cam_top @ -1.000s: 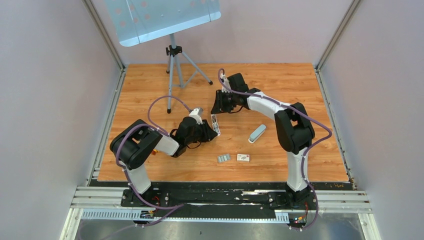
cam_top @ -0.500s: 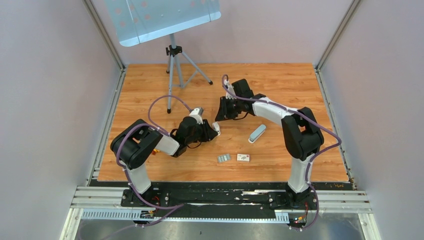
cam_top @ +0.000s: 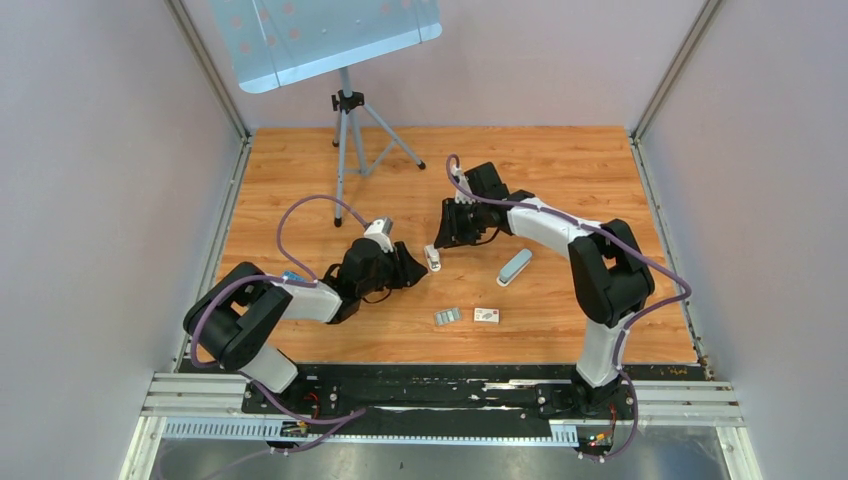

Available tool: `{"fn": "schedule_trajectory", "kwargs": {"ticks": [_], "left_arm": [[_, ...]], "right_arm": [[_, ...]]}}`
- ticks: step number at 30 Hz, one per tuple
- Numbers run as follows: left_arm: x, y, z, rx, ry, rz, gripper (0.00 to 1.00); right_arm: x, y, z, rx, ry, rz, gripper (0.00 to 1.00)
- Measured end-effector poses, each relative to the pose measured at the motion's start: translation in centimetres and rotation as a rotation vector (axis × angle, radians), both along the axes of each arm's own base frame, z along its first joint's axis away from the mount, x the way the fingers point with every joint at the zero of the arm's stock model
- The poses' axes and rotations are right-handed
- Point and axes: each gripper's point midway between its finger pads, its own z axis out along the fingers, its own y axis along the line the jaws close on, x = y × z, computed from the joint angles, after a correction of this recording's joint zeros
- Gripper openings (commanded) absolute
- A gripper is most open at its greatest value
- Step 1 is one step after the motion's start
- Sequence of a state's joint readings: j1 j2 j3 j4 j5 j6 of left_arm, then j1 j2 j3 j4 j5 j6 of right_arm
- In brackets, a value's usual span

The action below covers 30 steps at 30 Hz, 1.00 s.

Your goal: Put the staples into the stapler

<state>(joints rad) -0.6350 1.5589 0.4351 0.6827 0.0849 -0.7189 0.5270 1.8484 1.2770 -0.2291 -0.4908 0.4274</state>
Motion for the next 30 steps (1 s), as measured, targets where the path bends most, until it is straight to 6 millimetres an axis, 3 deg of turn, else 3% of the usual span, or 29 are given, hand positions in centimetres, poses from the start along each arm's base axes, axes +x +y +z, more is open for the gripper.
{"fn": "schedule_trajectory", "kwargs": {"ticks": [5,13,22,30], "left_arm": [[0.1,0.0,1.1,-0.020,-0.009,0.012,0.48],[0.6,0.5,0.9,0.006,0.002,0.048,0.47],[0.6,0.8,0.1,0.031,0.018,0.063,0.47],[1.0,0.8,-0.2,0.054,0.009,0.055,0.47]], "right_arm": [[-0.2,0.3,-0.6,-0.030,0.021,0.000,0.34],[-0.6,1.2,-3.1,-0.096,0.066,0.013,0.25],[-0.5,2.0,-3.3,-0.111,0.025,0.003,0.22],[0.2,1.5,-3.4,-0.122,-0.026,-0.036,0.21]]}}
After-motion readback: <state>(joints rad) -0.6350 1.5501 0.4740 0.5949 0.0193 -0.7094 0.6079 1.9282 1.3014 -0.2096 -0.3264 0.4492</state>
